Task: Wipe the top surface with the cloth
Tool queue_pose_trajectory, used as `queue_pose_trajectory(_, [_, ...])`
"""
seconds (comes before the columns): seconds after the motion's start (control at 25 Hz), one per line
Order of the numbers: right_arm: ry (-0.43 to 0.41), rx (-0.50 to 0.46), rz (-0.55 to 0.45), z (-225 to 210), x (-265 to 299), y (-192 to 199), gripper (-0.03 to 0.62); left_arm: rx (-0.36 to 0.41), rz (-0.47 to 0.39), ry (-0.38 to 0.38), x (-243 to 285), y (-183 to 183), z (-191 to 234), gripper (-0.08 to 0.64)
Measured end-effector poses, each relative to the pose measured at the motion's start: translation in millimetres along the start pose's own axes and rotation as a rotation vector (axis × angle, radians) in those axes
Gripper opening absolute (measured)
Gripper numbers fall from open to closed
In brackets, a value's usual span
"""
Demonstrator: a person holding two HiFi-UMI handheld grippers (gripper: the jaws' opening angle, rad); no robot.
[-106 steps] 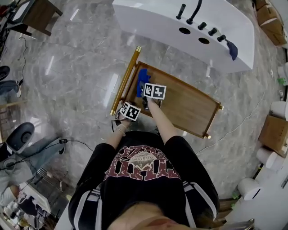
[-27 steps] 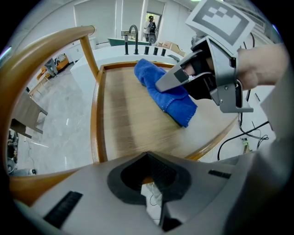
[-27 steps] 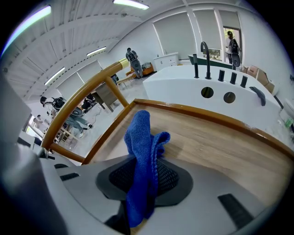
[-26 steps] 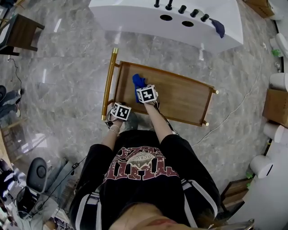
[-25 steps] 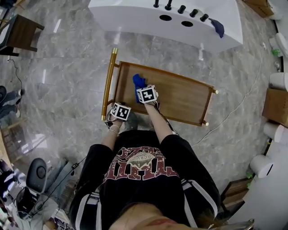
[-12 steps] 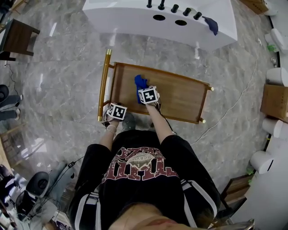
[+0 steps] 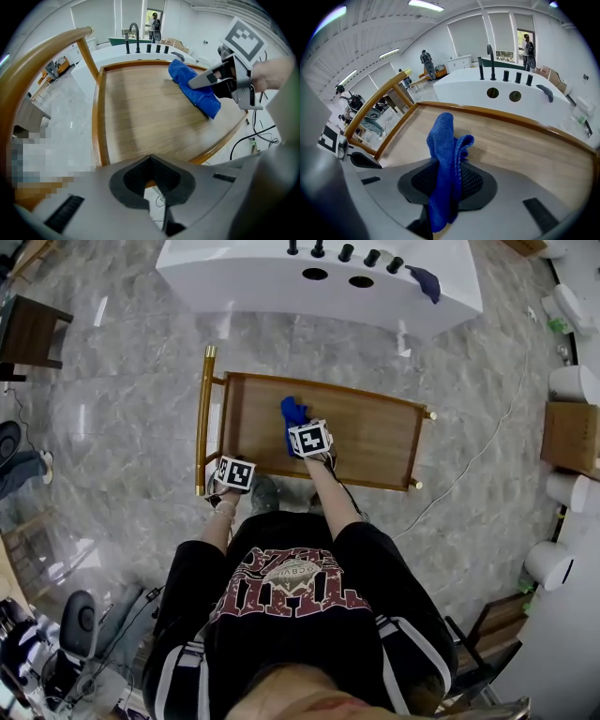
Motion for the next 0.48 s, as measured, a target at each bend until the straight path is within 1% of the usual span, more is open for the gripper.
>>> queue_pose_trajectory(0.48, [0.038,0.016,0.002,-26.4,-18.9,19.5,0.106,0.003,0.017,-0.015,0.3,-1.7,-2.9,0.049])
Point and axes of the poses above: the fingertips, and each gripper's own axes: x forward along the fingers, z to its left, y out of its underside, the point moved 10 cm from there along -x, backward along the fingers, and after that the axes turned 10 degrees about -x, right-handed, at the moved point
